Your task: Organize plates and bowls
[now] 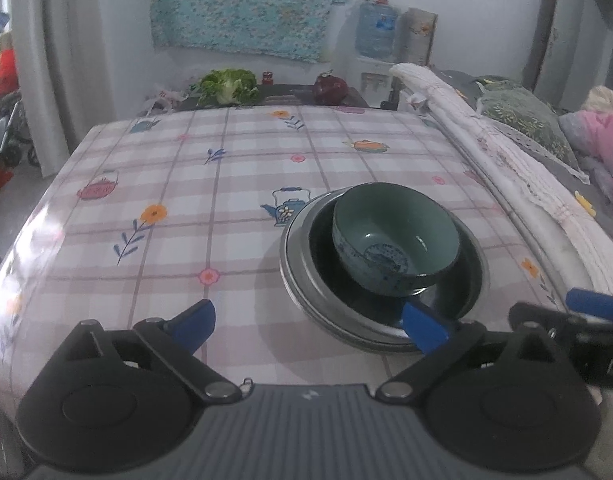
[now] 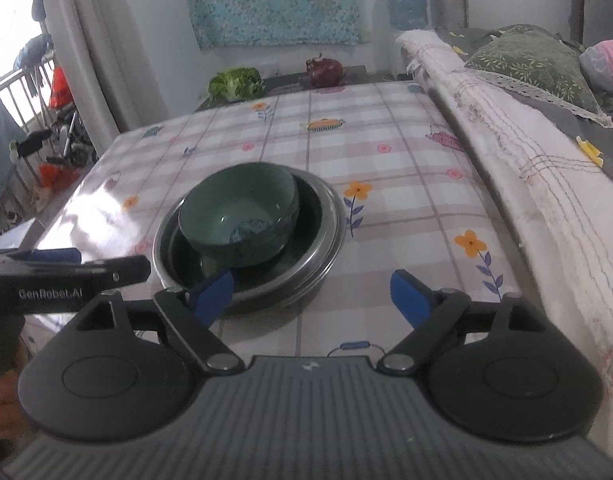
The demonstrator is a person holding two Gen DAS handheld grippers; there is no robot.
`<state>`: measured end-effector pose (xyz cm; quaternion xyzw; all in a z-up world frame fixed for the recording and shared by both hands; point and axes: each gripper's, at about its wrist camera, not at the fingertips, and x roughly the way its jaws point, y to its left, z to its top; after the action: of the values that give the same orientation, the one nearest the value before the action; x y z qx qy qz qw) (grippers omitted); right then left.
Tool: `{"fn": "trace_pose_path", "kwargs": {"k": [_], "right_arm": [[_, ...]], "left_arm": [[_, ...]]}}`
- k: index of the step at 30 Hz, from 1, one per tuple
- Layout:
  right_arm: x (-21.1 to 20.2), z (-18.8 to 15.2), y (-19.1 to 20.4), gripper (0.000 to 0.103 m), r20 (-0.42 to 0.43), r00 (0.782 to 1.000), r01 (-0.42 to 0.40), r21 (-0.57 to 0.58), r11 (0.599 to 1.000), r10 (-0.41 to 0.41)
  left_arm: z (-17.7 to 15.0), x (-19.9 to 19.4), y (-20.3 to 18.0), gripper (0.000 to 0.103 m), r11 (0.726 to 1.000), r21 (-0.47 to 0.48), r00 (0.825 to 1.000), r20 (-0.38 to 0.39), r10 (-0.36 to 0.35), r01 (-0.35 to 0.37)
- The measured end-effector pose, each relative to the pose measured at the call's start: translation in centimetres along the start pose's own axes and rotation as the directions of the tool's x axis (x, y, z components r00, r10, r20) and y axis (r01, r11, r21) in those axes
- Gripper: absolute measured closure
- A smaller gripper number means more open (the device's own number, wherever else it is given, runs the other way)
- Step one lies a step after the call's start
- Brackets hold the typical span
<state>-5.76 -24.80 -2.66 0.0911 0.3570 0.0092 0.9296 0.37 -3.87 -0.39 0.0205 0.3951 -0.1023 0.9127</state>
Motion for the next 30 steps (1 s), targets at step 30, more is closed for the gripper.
{"fn": "trace_pose_path", "kwargs": {"k": [30], "right_arm": [[1.7, -0.8, 2.0, 0.001, -0.123, 0.988, 0.09, -0.026, 0.996, -0.093]], "left_arm": [[-2.5, 0.7, 0.5, 0.0, 0.991, -0.061, 0.986, -0.124, 0.109, -0.117]]}}
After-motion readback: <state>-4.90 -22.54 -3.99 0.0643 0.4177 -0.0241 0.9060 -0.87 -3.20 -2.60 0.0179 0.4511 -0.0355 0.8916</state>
